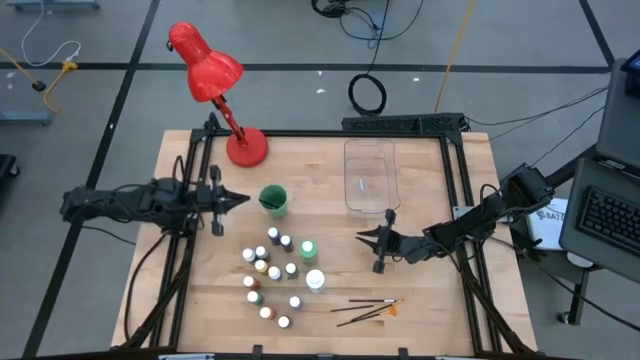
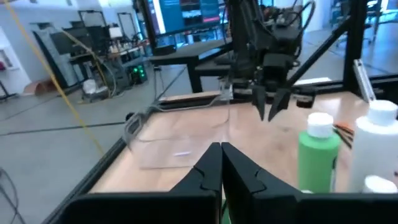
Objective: Pick & Place Paint Supplies
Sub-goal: Put the gold paintbrush into the green cup
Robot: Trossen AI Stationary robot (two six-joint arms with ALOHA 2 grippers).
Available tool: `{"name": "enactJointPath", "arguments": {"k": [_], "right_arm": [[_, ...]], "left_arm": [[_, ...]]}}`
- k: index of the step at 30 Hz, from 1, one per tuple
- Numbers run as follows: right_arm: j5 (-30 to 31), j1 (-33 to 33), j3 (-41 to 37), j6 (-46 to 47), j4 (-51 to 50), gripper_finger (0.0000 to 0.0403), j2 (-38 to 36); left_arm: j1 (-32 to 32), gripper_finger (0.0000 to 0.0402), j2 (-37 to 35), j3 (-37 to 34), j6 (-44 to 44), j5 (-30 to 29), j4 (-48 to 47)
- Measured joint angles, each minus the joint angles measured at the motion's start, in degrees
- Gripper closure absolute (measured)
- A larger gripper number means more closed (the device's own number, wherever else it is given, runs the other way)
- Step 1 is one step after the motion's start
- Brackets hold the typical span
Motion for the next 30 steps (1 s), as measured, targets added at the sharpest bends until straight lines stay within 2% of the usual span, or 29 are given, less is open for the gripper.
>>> {"name": "enactJointPath", "arguments": {"k": [3,5,13,21,25,28,30], "right_arm": [[-3.0,0.0,0.0,-0.1,0.0,0.036,0.0],[-4.0,0.0,0.0,-0.2,0.1,0.036,0.0],[-3.8,0.0,0.0,-0.7,2.6,0.036,0.0],[-4.2,0.0,0.0,-1.2,4.8,0.036,0.0],[-9.5,0.3,0.4,-3.5,8.1,0.036,-0.6],[-7.7,3.7,4.7,-8.9,0.4,0.036,-5.0],[-1.3,7.6,10.8,-9.6,-15.2,0.036,-8.5]], "left_arm": [[1.3,0.04,-3.0,-3.4,0.2,7.7,1.5],[1.6,0.04,-4.3,-6.1,0.7,10.3,3.5],[4.9,0.0401,-5.1,-11.2,2.0,10.4,4.9],[8.7,0.04,-5.1,-11.4,1.1,10.4,3.2],[8.9,0.0392,-5.1,-11.4,1.8,10.4,3.2],[8.9,0.0392,-5.1,-11.4,1.9,10.4,3.2],[8.9,0.0396,-5.1,-11.4,2.0,10.4,3.2]]}}
